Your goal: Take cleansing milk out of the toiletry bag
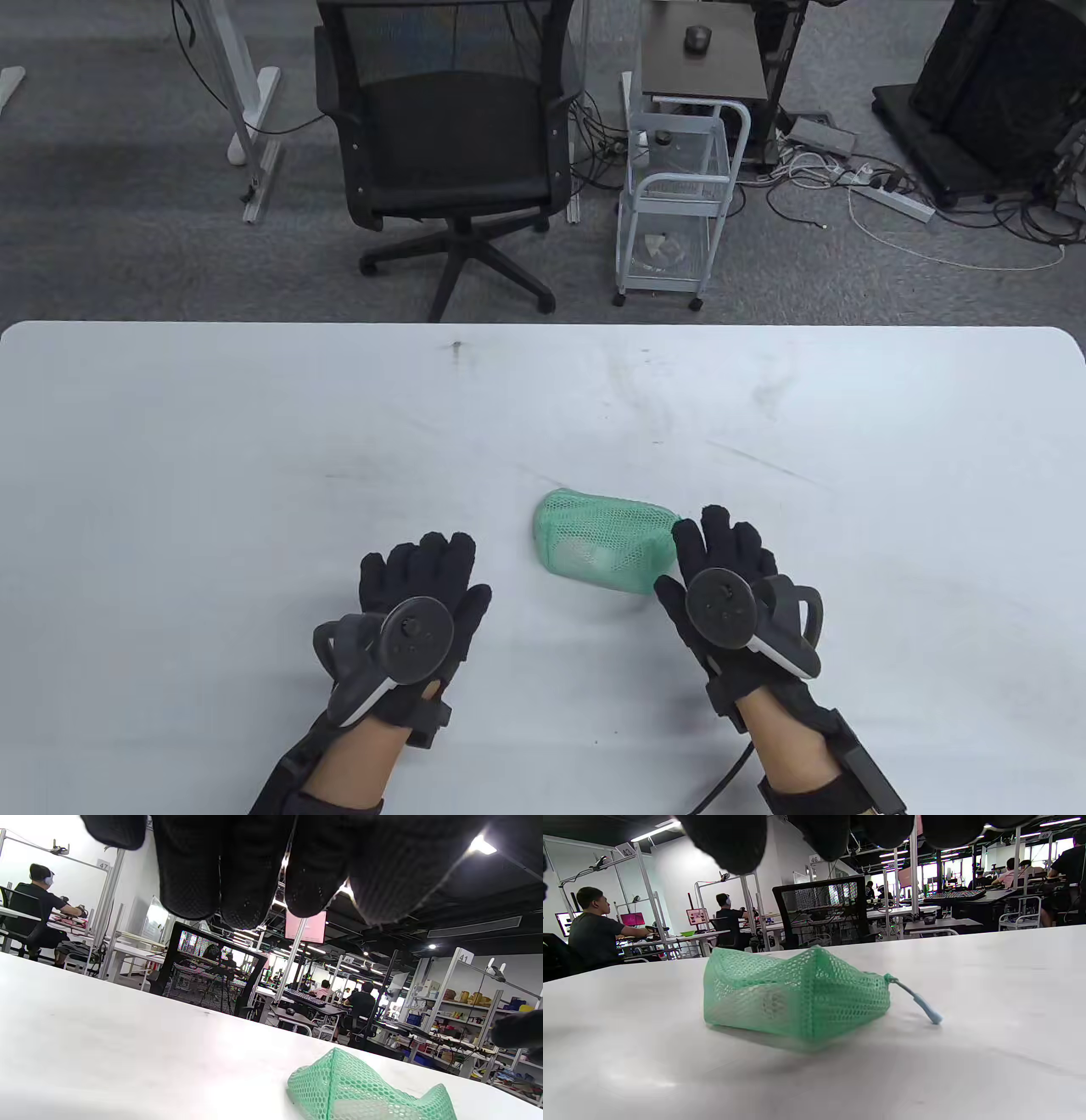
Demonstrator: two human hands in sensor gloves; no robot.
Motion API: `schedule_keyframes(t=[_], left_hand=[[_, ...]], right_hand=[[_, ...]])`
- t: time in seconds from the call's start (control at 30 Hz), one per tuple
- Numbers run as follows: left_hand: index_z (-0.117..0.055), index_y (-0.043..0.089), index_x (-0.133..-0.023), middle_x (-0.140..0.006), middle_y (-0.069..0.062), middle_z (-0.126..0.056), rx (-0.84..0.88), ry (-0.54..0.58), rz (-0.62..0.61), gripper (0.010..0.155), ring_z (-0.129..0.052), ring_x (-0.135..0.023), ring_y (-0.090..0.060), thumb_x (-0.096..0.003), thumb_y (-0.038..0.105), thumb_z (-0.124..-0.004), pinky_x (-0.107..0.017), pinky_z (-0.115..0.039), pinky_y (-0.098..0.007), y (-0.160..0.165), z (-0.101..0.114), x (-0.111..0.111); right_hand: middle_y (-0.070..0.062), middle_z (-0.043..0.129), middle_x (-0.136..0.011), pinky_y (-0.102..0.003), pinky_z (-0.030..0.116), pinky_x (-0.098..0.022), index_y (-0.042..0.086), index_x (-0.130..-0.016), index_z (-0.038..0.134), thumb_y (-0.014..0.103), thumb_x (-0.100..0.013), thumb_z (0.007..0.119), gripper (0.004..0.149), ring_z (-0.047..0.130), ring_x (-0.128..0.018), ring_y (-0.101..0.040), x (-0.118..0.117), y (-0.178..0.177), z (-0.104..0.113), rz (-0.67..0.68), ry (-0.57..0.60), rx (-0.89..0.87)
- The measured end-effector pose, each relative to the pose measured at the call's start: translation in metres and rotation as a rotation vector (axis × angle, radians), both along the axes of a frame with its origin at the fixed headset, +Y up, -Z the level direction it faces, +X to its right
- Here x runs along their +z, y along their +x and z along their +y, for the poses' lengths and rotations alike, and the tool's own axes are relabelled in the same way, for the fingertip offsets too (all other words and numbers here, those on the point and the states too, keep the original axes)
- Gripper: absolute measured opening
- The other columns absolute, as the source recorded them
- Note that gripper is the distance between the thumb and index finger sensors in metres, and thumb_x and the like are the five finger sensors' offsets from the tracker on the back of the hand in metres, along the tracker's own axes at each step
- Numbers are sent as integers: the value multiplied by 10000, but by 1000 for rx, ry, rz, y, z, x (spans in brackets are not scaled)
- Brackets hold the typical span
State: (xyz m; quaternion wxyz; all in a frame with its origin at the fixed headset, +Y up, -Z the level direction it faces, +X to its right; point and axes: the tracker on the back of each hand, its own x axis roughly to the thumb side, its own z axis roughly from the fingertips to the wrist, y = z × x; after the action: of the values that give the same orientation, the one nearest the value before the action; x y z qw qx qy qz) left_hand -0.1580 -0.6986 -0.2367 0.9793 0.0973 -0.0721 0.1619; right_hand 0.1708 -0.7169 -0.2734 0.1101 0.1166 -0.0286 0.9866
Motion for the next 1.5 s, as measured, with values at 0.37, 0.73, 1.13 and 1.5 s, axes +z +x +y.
schedule_keyframes(t=[0.37, 0.73, 1.13, 1.5], left_hand=[[-747, 248, -1062, -1107, -148, -818, -2, -15, -14, 617, -818, -970, -488, -507, 498, -848, -736, -519, -698, 3, 0, 0], [-749, 245, -1061, -1100, -150, -826, -6, -13, -13, 617, -826, -963, -487, -507, 497, -848, -735, -521, -697, 3, 0, 0], [-750, 248, -1060, -1099, -147, -829, -28, -24, -30, 618, -831, -960, -485, -505, 501, -847, -735, -523, -697, 13, -3, 2], [-760, 243, -1054, -1080, -146, -853, -45, -47, -36, 612, -850, -947, -478, -506, 503, -845, -731, -527, -699, 19, -6, 0]], right_hand=[[-386, 472, -1175, -773, 508, -637, 10, -1115, 592, 403, -592, 778, 680, 524, -934, -749, 0, -2, 0, 15, 0, -15], [-386, 500, -1165, -769, 519, -634, 3, -1102, 615, 385, -591, 781, 659, 544, -926, -744, -3, -4, -4, 23, 22, -14], [-343, 530, -1172, -765, 532, -644, 24, -1093, 635, 279, -579, 820, 603, 559, -941, -726, -19, -6, -14, 23, 54, 16], [-290, 485, -1210, -762, 528, -658, 74, -1136, 541, 263, -579, 822, 651, 526, -974, -711, -38, -21, -43, 82, -36, 156]])
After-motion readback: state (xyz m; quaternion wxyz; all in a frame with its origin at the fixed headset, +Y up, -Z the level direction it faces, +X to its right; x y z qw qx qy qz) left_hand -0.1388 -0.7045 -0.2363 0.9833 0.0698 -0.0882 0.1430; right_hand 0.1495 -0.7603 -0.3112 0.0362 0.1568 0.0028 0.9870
